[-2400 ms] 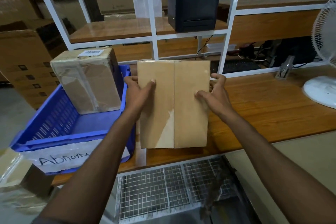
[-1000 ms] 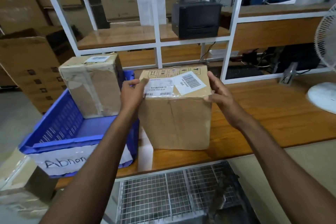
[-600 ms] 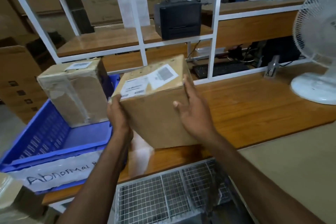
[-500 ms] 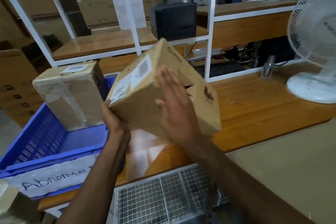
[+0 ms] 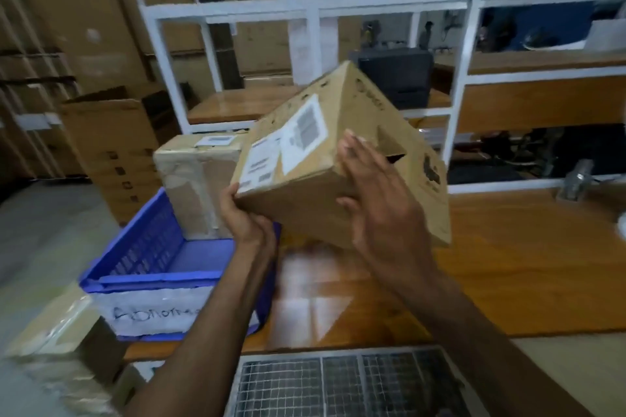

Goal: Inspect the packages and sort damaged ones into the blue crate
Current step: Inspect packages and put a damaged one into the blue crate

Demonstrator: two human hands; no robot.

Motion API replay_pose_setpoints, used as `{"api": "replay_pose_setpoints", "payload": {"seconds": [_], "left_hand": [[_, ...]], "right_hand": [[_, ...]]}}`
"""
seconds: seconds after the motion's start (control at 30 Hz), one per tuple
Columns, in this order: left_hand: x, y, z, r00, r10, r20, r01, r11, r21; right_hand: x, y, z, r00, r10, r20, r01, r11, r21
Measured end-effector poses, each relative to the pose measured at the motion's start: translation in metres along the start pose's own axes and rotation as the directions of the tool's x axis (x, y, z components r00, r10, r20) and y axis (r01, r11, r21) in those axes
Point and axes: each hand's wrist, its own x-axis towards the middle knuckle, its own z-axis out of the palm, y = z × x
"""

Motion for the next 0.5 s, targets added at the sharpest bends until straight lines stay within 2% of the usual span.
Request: {"api": "replay_pose_setpoints", "payload": {"seconds": [0.23,0.37,0.5], "left_hand": [[-0.002,0.081,0.017,0.974,0.195,0.116,-0.201,0.979,0.041],[0.012,0.134,0.015,0.937,0.311,0.16,-0.325,0.943,0.071],[0.051,0.19,-0.009,0.911,0.37,0.182,-0.39,0.917,0.086]], "right_hand": [[0.032,0.0,0.011,0.985,0.017,-0.173,-0.003,0.996,0.084],[0.053,-0.032,0.038,0.96,0.023,-0.28,0.015,0.991,0.131],[0.08,-0.072,0.076,0.956,0.039,-0.292,0.016,0.983,0.182]]}}
